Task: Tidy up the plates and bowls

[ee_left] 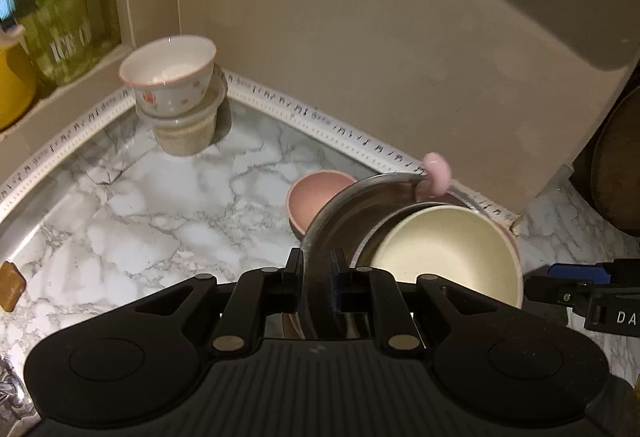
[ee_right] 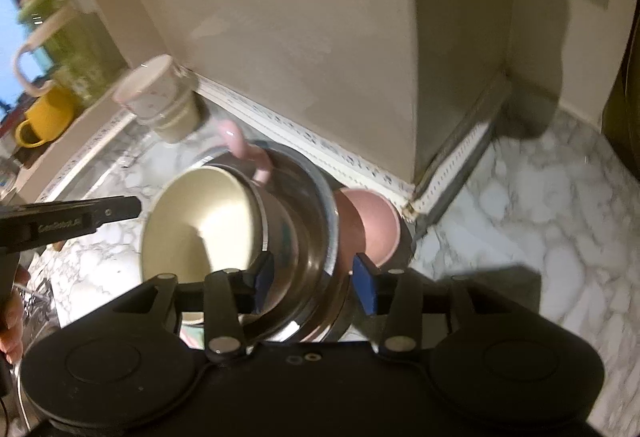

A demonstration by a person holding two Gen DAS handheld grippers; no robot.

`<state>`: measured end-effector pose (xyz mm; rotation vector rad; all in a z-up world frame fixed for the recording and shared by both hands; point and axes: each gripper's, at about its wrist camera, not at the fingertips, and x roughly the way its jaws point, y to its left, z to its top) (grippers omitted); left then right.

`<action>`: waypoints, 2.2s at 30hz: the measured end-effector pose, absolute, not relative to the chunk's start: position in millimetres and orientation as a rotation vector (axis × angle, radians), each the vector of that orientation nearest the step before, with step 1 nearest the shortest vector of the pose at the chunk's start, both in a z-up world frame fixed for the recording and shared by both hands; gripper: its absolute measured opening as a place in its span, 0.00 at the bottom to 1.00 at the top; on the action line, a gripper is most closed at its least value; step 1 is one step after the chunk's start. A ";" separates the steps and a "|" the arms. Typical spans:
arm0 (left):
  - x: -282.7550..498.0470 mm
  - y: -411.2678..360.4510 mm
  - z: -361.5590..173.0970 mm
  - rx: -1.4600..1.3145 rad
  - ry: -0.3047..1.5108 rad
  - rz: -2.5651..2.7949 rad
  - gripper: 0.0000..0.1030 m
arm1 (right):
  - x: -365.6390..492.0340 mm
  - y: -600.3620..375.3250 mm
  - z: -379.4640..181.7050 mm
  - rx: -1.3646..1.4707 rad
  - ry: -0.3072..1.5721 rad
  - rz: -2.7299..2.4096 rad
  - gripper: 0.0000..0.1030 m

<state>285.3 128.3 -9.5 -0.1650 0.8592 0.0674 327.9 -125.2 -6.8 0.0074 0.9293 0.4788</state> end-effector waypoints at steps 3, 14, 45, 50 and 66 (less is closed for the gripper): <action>271.6 118.8 2.2 -0.149 0.813 0.058 0.13 | 312.3 -126.4 4.5 -0.027 0.855 0.507 0.44; 213.2 79.3 28.4 -0.078 0.680 0.053 0.13 | 264.3 -145.2 23.9 -0.034 0.679 0.541 0.57; 108.8 17.6 28.2 -0.039 0.530 0.013 0.96 | 176.6 -185.6 31.4 0.073 0.531 0.543 0.99; 107.4 21.1 29.0 -0.071 0.530 0.006 0.96 | 172.8 -186.5 30.8 0.083 0.517 0.550 0.99; 105.9 24.3 27.6 -0.073 0.516 0.033 0.96 | 170.2 -176.4 32.5 0.072 0.517 0.555 0.99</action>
